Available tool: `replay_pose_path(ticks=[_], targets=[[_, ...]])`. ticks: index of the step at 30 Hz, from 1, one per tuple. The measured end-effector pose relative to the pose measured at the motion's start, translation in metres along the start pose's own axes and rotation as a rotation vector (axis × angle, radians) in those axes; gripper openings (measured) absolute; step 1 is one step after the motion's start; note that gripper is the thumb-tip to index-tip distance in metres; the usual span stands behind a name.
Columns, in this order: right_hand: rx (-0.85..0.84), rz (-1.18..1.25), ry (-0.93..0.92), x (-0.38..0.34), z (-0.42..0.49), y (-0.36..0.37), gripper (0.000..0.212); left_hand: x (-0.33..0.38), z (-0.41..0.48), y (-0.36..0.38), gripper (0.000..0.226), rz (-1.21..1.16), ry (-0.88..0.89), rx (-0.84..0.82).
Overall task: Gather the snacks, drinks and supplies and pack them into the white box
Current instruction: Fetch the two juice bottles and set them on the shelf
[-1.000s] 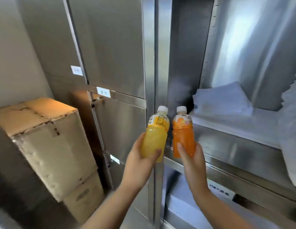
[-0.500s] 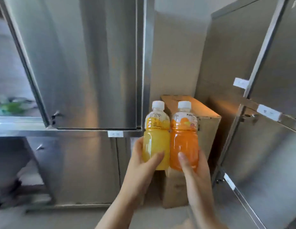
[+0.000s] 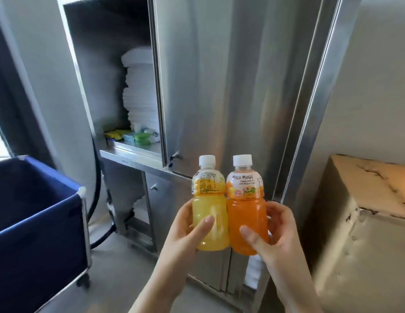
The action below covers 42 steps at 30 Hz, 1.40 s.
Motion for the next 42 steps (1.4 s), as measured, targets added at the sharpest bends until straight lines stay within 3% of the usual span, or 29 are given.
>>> replay_pose_path(ticks=[6, 15, 29, 35, 42], targets=[[-0.071, 0.030, 0.096, 0.036, 0.024, 0.027, 0.065, -0.015, 0.007, -0.031, 0.064, 0.007, 0.010, 0.150], [-0.209, 0.170, 0.131, 0.079, 0.061, 0.115, 0.061, -0.024, 0.022, -0.120, 0.066, -0.009, -0.011, 0.321], [-0.263, 0.210, 0.217, 0.189, 0.135, 0.342, 0.066, -0.046, 0.093, -0.358, 0.068, 0.029, -0.007, 0.372], [-0.180, 0.181, 0.271, 0.247, 0.179, 0.383, 0.058, -0.090, 0.147, -0.415, 0.062, 0.002, -0.096, 0.348], [-0.135, 0.143, 0.298, 0.320, 0.272, 0.411, 0.064, -0.138, 0.253, -0.463, 0.057, 0.028, -0.128, 0.321]])
Point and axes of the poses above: each hand's wrist, its own z-axis towards the middle knuckle, its own y-axis out of the palm, x = y × z, the point moved 8 cm from there along z, towards the middle knuckle, and after that the axes turned 12 degrees about z, right-handed, at the moved point
